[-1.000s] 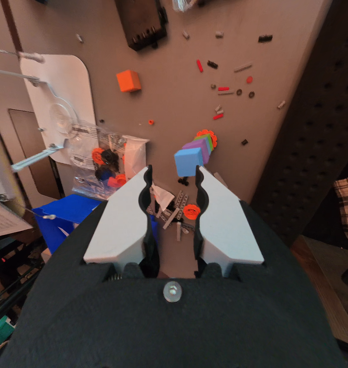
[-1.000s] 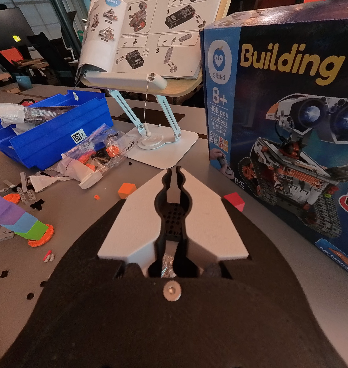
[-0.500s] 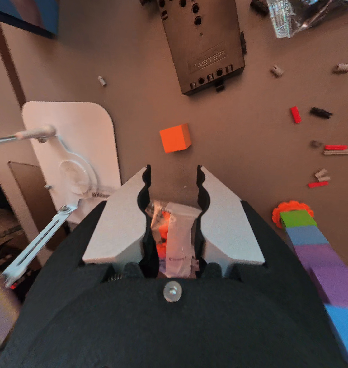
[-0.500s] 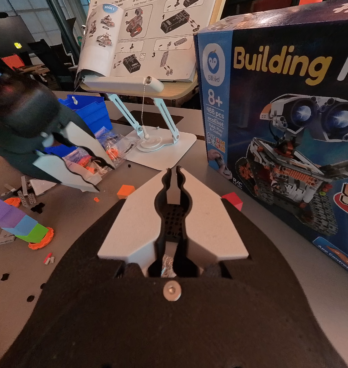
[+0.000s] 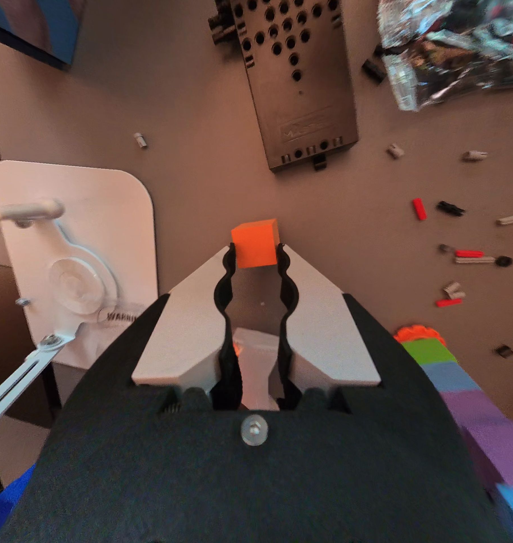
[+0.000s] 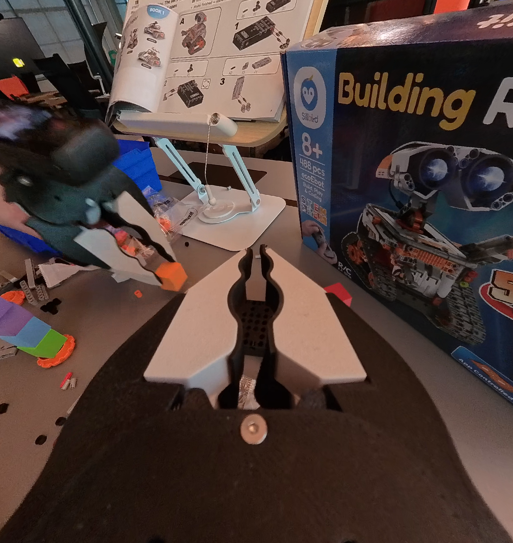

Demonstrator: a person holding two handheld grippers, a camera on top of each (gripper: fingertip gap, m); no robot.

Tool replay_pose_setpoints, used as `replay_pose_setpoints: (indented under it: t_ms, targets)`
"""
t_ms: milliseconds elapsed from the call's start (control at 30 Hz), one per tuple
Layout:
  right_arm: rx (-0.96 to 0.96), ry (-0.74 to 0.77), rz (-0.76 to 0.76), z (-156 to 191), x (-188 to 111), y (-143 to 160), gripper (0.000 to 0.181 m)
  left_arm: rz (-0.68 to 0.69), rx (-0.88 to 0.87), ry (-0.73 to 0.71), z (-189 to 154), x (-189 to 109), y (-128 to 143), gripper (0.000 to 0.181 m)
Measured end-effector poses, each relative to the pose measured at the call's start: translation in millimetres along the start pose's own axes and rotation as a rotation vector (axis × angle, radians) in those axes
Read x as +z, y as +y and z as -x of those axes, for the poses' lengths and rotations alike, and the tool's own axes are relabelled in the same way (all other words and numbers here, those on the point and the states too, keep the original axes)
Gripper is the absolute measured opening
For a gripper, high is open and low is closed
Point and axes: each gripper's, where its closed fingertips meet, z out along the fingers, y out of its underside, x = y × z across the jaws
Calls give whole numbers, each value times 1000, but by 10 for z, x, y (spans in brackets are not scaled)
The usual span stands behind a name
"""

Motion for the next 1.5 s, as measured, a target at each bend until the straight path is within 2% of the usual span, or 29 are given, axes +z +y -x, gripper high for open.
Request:
replay_pose_setpoints:
  t_ms: [133, 267, 367, 567, 733, 1133, 1200, 1333, 1500]
  targets:
    - [-3, -5, 0, 20, 0, -5, 5, -55, 29, -59, -111, -717, -10, 27]
    - [-4, -10, -6, 42, -9, -19, 5, -120, 42, -66, -411, -1520, 23, 27]
    - [0, -12, -7, 42, -10, -16, 5, -96, 64, -64, -680, -1801, 156, 27]
    - [0, -12, 0, 46, 2, 5, 5, -13, 71, -52, -961, -1752, 441, 27]
    - [0, -10, 11, 42, 23, 35, 5, -27, 53, -26, -1040, -1699, 441, 27]
    - [1, -10, 5, 35, 9, 19, 5, 63, 66, -45, -1018, -1505, 534, 28]
    - [2, -11, 3, 35, 8, 15, 5, 56, 61, -45, -1011, -1504, 529, 34]
    - [7, -7, -5, 17, -8, 0, 5, 27, 54, -77, -977, -1620, 492, 40]
    - [38, 24, -23, -97, -35, -10, 7, -101, 36, -303, -709, -2027, 267, 40]
